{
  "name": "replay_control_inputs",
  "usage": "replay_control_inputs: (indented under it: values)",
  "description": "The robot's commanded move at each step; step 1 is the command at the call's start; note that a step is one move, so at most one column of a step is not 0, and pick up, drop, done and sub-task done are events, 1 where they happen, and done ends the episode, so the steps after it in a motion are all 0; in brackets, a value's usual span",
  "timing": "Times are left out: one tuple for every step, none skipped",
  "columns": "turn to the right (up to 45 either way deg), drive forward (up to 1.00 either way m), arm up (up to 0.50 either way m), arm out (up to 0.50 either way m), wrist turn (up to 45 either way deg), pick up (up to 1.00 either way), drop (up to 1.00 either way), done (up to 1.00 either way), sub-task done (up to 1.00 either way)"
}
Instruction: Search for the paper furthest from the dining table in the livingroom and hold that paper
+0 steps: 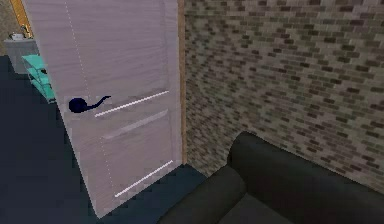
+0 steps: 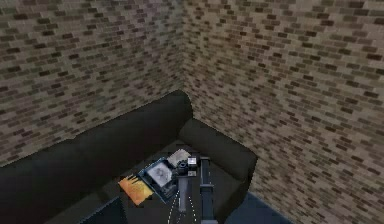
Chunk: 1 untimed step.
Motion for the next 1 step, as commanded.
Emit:
replay_control_inputs:
  values:
    - [0.0,0.00,0.00,0.00,45.0,0.00,0.00,0.00,0.00]
